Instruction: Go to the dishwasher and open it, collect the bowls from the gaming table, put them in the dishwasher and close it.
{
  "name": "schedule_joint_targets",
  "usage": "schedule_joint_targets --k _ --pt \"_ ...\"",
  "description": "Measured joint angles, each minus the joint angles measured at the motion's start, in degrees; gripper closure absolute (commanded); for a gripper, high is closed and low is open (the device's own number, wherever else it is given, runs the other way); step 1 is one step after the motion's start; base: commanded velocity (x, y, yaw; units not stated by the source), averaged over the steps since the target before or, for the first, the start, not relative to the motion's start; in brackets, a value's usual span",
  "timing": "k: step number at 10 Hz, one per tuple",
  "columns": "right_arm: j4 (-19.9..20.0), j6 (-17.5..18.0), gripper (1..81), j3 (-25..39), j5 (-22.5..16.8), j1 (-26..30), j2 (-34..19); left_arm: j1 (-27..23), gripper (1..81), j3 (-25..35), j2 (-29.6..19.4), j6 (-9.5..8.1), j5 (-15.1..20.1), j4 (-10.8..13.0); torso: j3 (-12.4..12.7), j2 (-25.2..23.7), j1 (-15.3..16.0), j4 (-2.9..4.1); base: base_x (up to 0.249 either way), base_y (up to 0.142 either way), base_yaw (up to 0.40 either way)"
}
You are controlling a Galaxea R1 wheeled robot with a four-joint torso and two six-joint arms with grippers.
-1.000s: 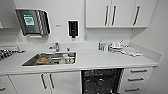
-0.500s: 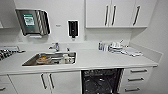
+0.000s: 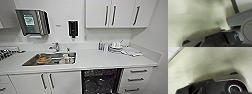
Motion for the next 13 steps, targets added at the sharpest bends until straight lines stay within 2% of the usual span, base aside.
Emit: schedule_joint_targets --k 5,8,11,13 --pt "-5.0 -0.1 1.0 -14.6 6.2 -4.0 8.2 5.5 1.0 -19.0 11.1 0.0 -4.2 0.0 0.0 0.0 0.0 0.0 0.0 0.0 0.0" --pt "-7.2 -0.2 1.0 -17.5 11.1 -9.1 11.5 8.7 1.0 -28.0 18.3 0.0 -5.7 0.0 0.0 0.0 0.0 0.0 0.0 0.0 0.0" --pt "-9.7 -0.2 1.0 -21.3 11.9 -9.4 15.1 10.0 1.0 -35.0 23.6 0.02 -6.6 0.0 0.1 0.0 0.0 0.0 0.0 0.0 0.0" --pt "-10.3 -0.2 1.0 -24.7 11.8 -9.8 17.2 10.6 1.0 -36.4 25.4 0.02 -7.0 0.0 0.1 0.0 0.0 0.0 0.0 0.0 0.0"
